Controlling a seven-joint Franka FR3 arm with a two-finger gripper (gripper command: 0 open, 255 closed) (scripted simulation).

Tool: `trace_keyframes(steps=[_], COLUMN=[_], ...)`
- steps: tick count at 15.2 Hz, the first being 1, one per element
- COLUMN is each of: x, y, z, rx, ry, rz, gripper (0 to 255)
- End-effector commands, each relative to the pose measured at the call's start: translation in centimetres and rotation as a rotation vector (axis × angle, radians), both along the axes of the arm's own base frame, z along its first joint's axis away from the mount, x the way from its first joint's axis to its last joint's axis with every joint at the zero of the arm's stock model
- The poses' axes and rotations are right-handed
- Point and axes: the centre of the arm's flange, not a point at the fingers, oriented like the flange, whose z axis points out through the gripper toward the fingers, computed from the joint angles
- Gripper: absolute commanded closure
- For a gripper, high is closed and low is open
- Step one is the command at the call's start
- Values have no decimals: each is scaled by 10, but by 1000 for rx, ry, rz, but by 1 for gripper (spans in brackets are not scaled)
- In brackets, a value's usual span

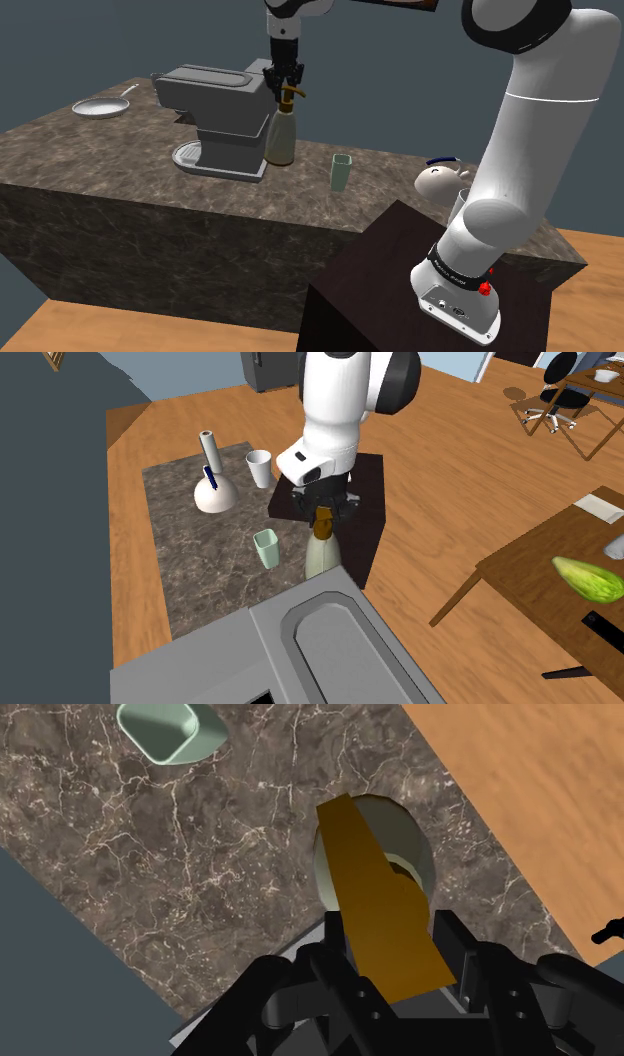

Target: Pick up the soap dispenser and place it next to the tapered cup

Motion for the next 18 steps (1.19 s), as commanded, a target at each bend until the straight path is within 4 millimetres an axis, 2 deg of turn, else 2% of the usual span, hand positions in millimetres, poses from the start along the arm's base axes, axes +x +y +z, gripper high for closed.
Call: trace_keyframes(steps=[1, 18], x=[0, 0], y=[1, 1], z=[12, 102], rx=[0, 0], ry=[0, 0], rz=[0, 0], gripper=[255, 255])
